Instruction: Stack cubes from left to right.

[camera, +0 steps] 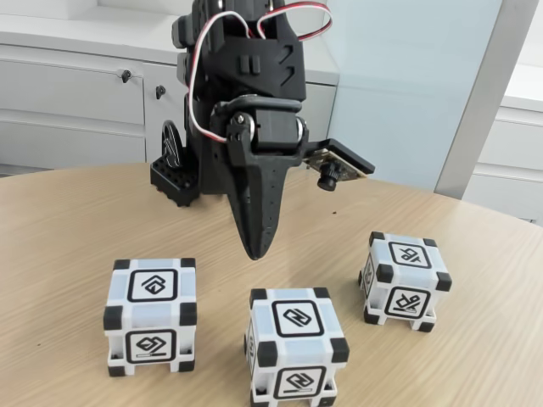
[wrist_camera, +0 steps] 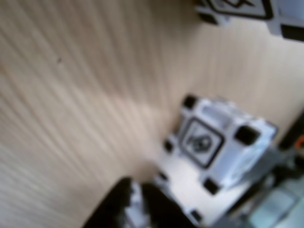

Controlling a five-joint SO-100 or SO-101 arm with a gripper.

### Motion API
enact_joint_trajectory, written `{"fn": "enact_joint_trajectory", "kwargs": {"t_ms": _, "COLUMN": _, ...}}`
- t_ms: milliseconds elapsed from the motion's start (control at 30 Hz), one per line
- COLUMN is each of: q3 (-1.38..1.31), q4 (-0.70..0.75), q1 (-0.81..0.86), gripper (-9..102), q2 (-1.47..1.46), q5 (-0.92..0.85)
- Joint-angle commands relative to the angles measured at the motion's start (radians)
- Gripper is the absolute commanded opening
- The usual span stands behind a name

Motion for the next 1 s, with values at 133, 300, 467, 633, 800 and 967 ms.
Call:
{"fn": "enact_joint_trajectory", "kwargs": {"t_ms": 133, "q3": -0.04, "q4": 0.011, "q1": 0.005, "gripper": 0, "q2": -0.003, "q5": 0.149}}
{"fn": "enact_joint_trajectory", "kwargs": {"t_ms": 300, "q3": -0.04, "q4": 0.011, "q1": 0.005, "gripper": 0, "q2": -0.003, "q5": 0.149}}
{"fn": "enact_joint_trajectory", "kwargs": {"t_ms": 467, "q3": -0.04, "q4": 0.011, "q1": 0.005, "gripper": 0, "q2": -0.003, "q5": 0.149}}
{"fn": "enact_joint_trajectory", "kwargs": {"t_ms": 633, "q3": -0.04, "q4": 0.011, "q1": 0.005, "gripper": 0, "q2": -0.003, "q5": 0.146}}
{"fn": "enact_joint_trajectory", "kwargs": {"t_ms": 800, "q3": -0.048, "q4": 0.009, "q1": 0.005, "gripper": 0, "q2": -0.003, "q5": 0.183}}
{"fn": "enact_joint_trajectory", "kwargs": {"t_ms": 967, "q3": -0.075, "q4": 0.011, "q1": 0.006, "gripper": 0, "q2": -0.003, "q5": 0.181}}
